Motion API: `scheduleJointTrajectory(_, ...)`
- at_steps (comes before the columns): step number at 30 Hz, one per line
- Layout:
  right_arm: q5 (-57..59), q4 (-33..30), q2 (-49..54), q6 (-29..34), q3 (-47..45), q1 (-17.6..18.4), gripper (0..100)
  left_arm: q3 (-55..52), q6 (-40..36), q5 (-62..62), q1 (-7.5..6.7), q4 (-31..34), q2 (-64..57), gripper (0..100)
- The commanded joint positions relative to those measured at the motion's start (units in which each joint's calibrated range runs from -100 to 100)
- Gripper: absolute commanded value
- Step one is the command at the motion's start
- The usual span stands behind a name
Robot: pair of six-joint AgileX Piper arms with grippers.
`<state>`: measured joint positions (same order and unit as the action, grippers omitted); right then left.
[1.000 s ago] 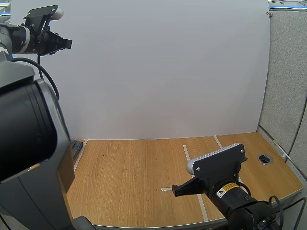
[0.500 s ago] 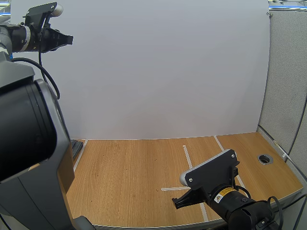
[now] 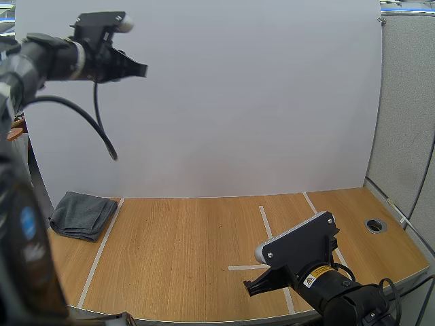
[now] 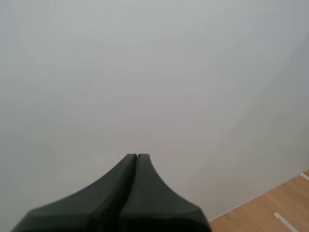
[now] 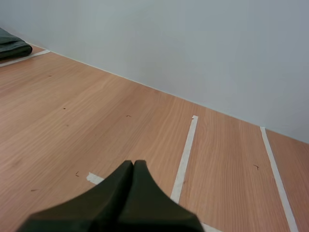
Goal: Fold the towel
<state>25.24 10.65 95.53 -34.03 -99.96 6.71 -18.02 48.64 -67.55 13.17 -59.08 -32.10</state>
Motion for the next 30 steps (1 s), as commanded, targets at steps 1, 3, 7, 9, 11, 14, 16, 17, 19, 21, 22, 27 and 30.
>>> scheduleJointTrajectory(1,-0.25,-0.20,0.29,-0.60,-0.04,-0.07,0,-9.64,-0.62,21.34,-4.59,1.69,-4.63,0)
scheduleJointTrajectory(3,-0.25,-0.20,0.29,-0.60,-0.04,-0.07,0,-13.70,-0.62,27.58,-6.24,2.68,-6.85,0)
scheduleJointTrajectory(7,-0.25,-0.20,0.29,-0.60,-0.04,-0.07,0,-21.05,-0.62,37.28,-9.39,5.44,-12.08,0)
scheduleJointTrajectory(9,-0.25,-0.20,0.29,-0.60,-0.04,-0.07,0,-24.36,-0.62,41.76,-11.06,6.55,-15.42,0)
scheduleJointTrajectory(11,-0.25,-0.20,0.29,-0.60,-0.04,-0.07,0,-27.61,-0.62,47.91,-12.83,7.21,-19.33,0)
scheduleJointTrajectory(14,-0.25,-0.20,0.29,-0.60,-0.04,-0.07,0,-32.01,-0.62,58.58,-15.02,7.07,-25.73,0)
scheduleJointTrajectory(16,-0.25,-0.20,0.29,-0.60,-0.04,-0.07,0,-34.55,-1.15,62.91,-15.46,6.78,-29.97,0)
scheduleJointTrajectory(17,-0.25,-0.20,0.29,-0.60,-0.04,-0.07,0,-35.17,-1.15,63.45,-15.46,6.49,-31.44,0)
scheduleJointTrajectory(19,-0.25,-0.20,0.29,-0.60,-0.04,-0.07,0,-36.90,-1.15,63.44,-15.38,6.49,-33.93,0)
scheduleJointTrajectory(21,-0.25,-0.20,0.29,-0.60,-0.04,-0.07,0,-38.78,-1.15,63.44,-15.38,6.49,-36.29,0)
scheduleJointTrajectory(22,-0.25,-0.20,0.29,-0.60,-0.04,-0.07,0,-40.08,-1.15,63.44,-15.38,6.49,-37.63,0)
scheduleJointTrajectory(27,-0.25,-0.20,0.29,-0.60,-0.04,-0.07,0,-45.91,-1.97,65.40,-15.38,6.50,-46.52,0)
scheduleJointTrajectory(30,-0.25,-0.20,0.29,-0.60,-0.04,-0.07,0,-49.91,-14.76,70.86,-15.38,15.49,-52.59,0)
